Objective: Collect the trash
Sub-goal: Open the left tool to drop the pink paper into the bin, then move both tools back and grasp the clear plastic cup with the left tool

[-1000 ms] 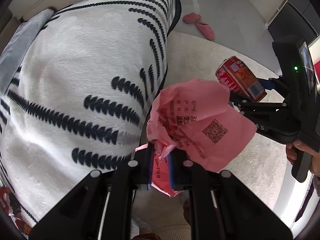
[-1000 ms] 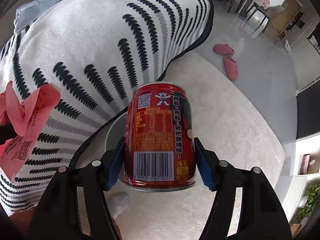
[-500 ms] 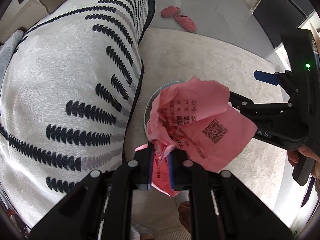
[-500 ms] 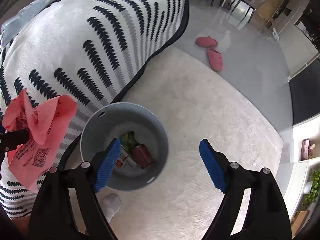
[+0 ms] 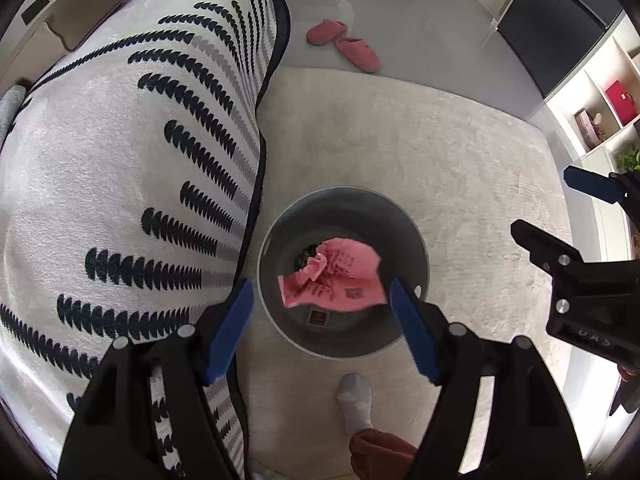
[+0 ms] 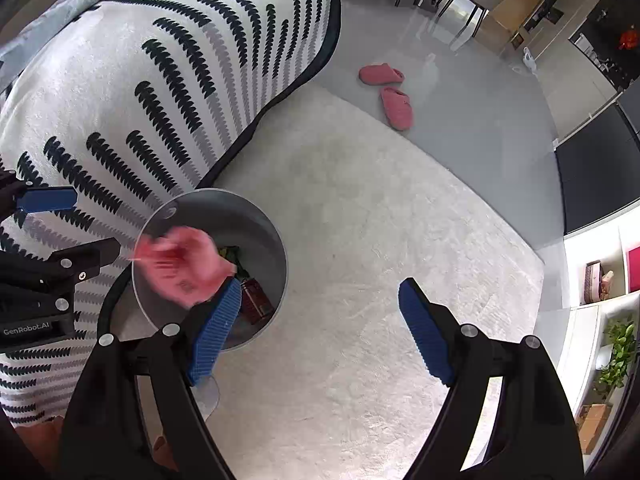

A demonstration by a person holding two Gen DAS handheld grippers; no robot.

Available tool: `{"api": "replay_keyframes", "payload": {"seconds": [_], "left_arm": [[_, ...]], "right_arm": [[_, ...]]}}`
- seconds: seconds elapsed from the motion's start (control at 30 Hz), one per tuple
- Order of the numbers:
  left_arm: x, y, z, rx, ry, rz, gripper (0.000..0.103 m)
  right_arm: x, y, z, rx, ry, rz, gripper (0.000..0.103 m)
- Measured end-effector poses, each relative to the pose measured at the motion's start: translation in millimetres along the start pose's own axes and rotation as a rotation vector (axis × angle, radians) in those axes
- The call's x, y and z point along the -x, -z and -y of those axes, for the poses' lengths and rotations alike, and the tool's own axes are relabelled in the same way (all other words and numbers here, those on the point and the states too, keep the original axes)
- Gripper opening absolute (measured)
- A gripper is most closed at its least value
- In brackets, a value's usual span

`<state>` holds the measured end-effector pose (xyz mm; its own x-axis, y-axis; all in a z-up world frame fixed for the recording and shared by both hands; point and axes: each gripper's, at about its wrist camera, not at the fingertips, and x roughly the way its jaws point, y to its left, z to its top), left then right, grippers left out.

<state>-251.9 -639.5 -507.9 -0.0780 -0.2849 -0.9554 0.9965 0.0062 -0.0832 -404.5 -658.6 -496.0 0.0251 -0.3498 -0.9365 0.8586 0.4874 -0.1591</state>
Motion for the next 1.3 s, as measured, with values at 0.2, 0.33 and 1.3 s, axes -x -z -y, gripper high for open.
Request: {"api": "replay_keyframes", "payload": {"seconds": [0.2, 0.33, 1.3], "left_arm": [[19, 15, -22, 0.041, -0.015, -0.002, 0.072], [44, 36, -53, 0.096, -0.039, 0.006, 0.072], [256, 408, -345, 0.886, -0.367, 0.024, 0.072]], "right_arm": [[14, -7, -22, 0.033, -0.02, 0.016, 0.078], [27, -19, -51, 0.082, -0.043, 0.039, 0.078], [211, -15, -527, 0.819, -0.46, 0.267, 0.078]]}}
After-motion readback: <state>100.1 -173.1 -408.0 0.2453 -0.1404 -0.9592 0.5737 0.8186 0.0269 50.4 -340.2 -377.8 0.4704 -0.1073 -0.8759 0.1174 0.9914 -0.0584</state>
